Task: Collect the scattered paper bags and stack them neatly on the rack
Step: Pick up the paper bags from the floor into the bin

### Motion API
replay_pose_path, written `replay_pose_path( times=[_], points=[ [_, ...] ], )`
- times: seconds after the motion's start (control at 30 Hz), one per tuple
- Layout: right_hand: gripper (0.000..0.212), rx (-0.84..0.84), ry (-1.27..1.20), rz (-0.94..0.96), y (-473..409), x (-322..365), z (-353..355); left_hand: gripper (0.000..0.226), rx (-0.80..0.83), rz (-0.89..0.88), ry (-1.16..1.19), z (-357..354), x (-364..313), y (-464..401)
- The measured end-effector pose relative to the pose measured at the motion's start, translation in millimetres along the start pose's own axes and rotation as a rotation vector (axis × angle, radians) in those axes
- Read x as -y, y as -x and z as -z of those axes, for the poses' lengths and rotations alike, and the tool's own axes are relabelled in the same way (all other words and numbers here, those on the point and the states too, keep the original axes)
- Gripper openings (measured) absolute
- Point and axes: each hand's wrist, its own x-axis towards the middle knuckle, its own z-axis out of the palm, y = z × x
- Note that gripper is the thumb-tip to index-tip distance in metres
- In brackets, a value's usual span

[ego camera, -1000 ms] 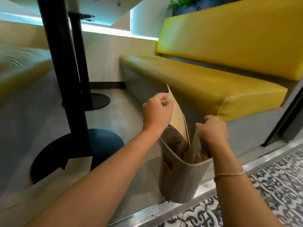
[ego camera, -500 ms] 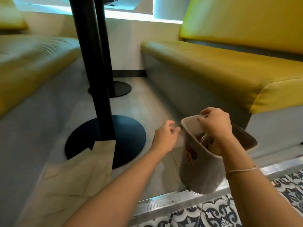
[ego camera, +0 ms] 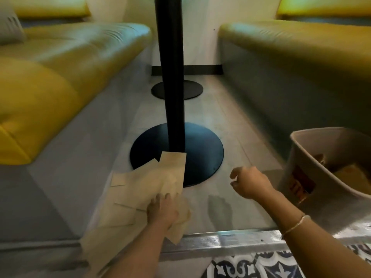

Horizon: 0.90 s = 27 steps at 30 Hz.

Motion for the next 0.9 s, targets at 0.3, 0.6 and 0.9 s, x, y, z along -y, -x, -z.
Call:
replay_pose_path(
  times=[0.3,0.6,0.9],
  points=[
    [0.036,0.097,0.099,0.028,-10.9,2.9,-26.7,0.031,-0.130,-0.093,-0.140,-24.2,23.1,-16.2],
    [0.037,0.148,0.059,0.063,-14.8,10.9,-33.8,0.033,-0.420,-0.078,0.249,7.6,2.7,-18.2],
    [0.081,0.093,-0.558,-0.124,-13.8,8.1,-21.6,0.014,-0.264,0.132,1.702,98.3,-63.9,3.6]
  ],
)
